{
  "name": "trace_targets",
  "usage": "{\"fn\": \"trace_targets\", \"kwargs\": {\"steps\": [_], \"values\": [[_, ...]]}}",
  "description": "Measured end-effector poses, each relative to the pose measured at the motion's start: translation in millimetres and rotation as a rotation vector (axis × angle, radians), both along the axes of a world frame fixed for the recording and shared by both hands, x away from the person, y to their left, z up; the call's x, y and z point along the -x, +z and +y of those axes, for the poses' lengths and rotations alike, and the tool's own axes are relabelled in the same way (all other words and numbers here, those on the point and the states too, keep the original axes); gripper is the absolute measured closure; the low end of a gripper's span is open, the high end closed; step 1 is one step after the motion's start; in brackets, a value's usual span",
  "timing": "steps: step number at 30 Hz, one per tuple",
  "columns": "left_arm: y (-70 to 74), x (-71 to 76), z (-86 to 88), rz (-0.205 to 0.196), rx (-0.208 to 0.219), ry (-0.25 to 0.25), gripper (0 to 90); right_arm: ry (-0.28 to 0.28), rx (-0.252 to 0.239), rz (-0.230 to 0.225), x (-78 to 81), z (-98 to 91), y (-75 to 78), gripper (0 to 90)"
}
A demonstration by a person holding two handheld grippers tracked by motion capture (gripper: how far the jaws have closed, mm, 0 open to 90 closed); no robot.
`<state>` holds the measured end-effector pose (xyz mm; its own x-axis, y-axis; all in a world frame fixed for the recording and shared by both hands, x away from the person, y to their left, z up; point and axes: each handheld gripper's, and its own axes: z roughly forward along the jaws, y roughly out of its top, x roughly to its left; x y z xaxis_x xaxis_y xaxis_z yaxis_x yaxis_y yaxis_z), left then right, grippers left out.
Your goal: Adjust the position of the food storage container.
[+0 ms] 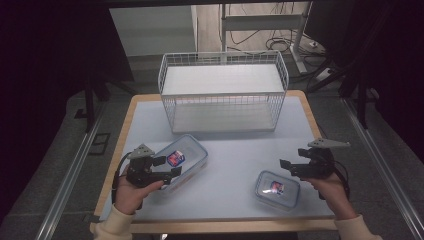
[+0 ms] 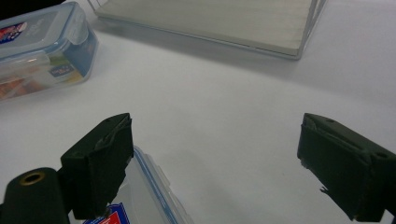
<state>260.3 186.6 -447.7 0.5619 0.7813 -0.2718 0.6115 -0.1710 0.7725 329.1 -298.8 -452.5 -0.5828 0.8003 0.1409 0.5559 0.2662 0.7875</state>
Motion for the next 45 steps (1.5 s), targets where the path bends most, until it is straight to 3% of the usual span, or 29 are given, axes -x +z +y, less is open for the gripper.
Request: {"fn": "trace_targets", "kwargs": {"steps": [6, 10, 13, 16, 21, 27, 33, 40, 45], "values": [[0.1, 9.8, -14.8, -0.012, -0.019, -0.046, 38.1, -0.001, 0.007, 0.010, -0.4, 0.3, -1.3, 10.1], [-2.8, 12.3, -19.8, -0.006, -0.030, -0.082, 64.1, 0.002, 0.009, 0.008, 0.1, 0.4, -1.3, 10.1], [-5.9, 16.7, -27.6, 0.010, -0.033, -0.146, 81.5, 0.012, 0.017, 0.012, 0.1, 1.4, -2.5, 10.2], [-10.3, 20.1, -33.1, 0.028, -0.048, -0.174, 88.1, 0.015, 0.020, 0.017, 0.0, 2.6, -3.6, 10.2], [-22.0, 27.9, -38.1, 0.064, -0.065, -0.194, 90.0, 0.020, 0.027, 0.025, 0.3, 4.1, -5.4, 10.3], [-37.8, 37.0, -33.4, 0.104, -0.085, -0.161, 90.0, 0.031, 0.037, 0.026, 0.7, 4.8, -6.7, 10.8], [-50.0, 34.9, -23.4, 0.130, -0.105, -0.115, 90.0, 0.029, 0.038, 0.031, -0.5, 4.1, -7.8, 10.7], [-53.3, 34.7, -26.0, 0.139, -0.124, -0.123, 90.0, 0.033, 0.043, 0.033, -0.7, 3.8, -9.1, 11.2], [-58.4, 31.3, -21.2, 0.155, -0.127, -0.098, 90.0, 0.031, 0.050, 0.038, -1.7, 2.4, -11.0, 11.2]]}}
